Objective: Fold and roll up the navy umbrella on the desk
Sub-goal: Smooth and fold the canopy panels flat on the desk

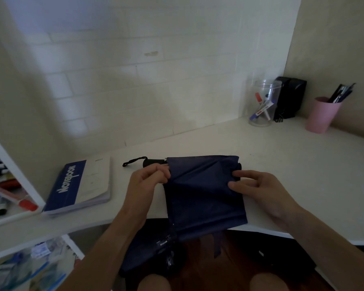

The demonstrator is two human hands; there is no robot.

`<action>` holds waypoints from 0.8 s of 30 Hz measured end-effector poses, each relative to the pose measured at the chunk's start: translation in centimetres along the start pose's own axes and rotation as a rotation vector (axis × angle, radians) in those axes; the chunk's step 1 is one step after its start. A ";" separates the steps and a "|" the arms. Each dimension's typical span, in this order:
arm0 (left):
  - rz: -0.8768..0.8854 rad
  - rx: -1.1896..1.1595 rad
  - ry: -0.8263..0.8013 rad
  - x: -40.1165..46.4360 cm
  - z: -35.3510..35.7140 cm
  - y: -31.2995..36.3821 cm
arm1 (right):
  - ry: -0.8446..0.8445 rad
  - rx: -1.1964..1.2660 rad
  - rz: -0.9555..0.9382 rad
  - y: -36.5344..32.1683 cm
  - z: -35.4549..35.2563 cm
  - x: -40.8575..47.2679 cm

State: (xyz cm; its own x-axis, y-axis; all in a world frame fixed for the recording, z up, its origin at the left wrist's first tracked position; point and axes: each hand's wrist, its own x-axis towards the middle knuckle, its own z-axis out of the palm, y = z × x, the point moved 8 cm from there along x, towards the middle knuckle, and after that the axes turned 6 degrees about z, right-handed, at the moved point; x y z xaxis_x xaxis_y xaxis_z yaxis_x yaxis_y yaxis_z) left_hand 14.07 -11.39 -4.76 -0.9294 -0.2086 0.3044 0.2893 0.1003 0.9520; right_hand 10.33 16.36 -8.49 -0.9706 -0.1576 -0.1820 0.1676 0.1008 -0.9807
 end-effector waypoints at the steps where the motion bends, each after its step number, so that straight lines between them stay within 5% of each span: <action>1: -0.015 -0.079 -0.018 -0.1 0.3 -0.1 | -0.004 0.012 0.004 0.1 -0.1 0.0; 4: -0.162 -0.212 -0.057 -0.7 0.7 -1.3 | -0.011 0.041 0.006 0.2 -0.1 0.0; 9: -0.305 0.169 -0.153 -2.1 0.6 -2.7 | -0.014 0.097 -0.021 0.1 -0.1 0.0; 16: -0.282 0.272 -0.251 -2.5 1.3 -2.6 | -0.144 0.305 -0.003 -0.5 0.3 -0.3; 24: -0.251 0.192 -0.131 -2.0 1.0 -3.1 | -0.155 0.059 -0.227 -1.5 0.8 -1.9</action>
State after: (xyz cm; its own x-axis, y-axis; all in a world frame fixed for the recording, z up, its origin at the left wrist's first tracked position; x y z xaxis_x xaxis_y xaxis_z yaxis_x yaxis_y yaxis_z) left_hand 14.75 -10.28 -8.35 -0.9913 -0.1244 0.0423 0.0104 0.2460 0.9692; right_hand 12.05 15.70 -6.75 -0.9472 -0.3183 0.0382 -0.0366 -0.0112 -0.9993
